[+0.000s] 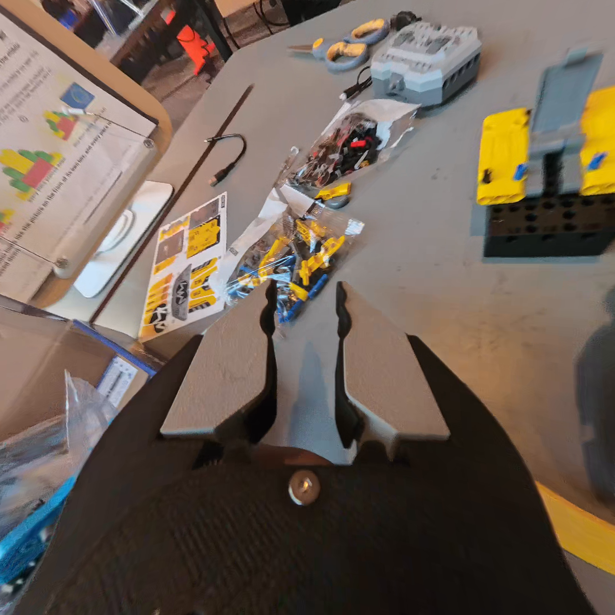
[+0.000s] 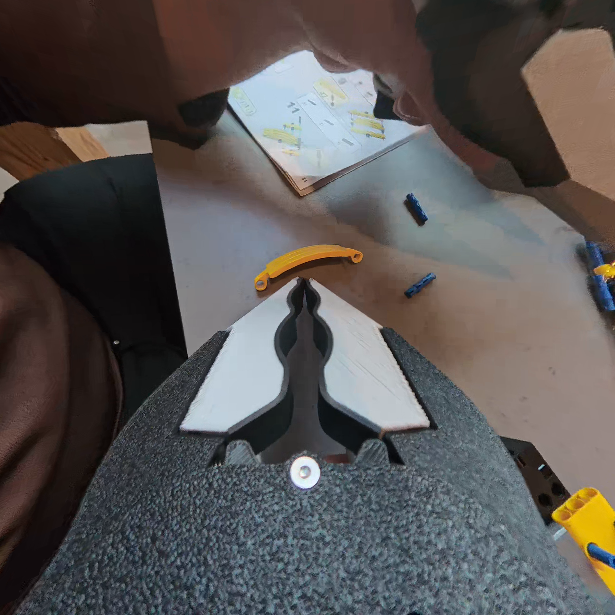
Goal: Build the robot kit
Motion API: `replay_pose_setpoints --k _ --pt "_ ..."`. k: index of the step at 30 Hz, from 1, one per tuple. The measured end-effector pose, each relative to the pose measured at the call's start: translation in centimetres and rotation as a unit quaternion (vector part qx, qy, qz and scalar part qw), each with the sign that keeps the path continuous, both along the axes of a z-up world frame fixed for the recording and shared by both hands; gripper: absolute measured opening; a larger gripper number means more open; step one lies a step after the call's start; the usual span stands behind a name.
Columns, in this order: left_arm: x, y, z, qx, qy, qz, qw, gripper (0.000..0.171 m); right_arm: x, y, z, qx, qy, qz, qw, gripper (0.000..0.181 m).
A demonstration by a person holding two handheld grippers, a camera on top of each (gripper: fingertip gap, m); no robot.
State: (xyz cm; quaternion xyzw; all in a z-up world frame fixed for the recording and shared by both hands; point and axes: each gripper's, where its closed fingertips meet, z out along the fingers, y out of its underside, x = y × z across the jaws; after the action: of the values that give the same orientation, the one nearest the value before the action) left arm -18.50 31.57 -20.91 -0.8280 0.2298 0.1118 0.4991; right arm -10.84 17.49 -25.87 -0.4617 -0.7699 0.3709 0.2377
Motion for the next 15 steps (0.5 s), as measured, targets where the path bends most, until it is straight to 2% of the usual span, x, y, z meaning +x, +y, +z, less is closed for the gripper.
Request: replay_pose_setpoints --k 4,7,9,12,15 --pt "1.3 -3.5 3.3 0.008 -0.103 -0.006 0.995 0.033 0.0 -0.4 0.0 0.005 0.003 0.02 1.0 0.0" --pt "1.5 -7.1 4.1 -0.008 -0.15 0.006 0.989 0.039 -0.1 -0.1 0.3 0.003 0.011 0.009 1.0 0.0" --pt "1.6 -9.4 3.5 -0.013 -0.174 0.026 0.984 0.039 0.0 -0.3 0.4 0.007 0.018 0.015 1.0 0.0" --pt "2.3 -12.1 0.9 -0.024 -0.203 0.054 0.977 0.038 0.1 -0.5 0.4 0.006 0.018 0.022 1.0 0.0" --pt "3.0 -13.5 -1.1 -0.02 -0.199 0.062 0.978 0.038 0.1 -0.7 0.3 0.003 0.013 0.032 0.999 0.0"
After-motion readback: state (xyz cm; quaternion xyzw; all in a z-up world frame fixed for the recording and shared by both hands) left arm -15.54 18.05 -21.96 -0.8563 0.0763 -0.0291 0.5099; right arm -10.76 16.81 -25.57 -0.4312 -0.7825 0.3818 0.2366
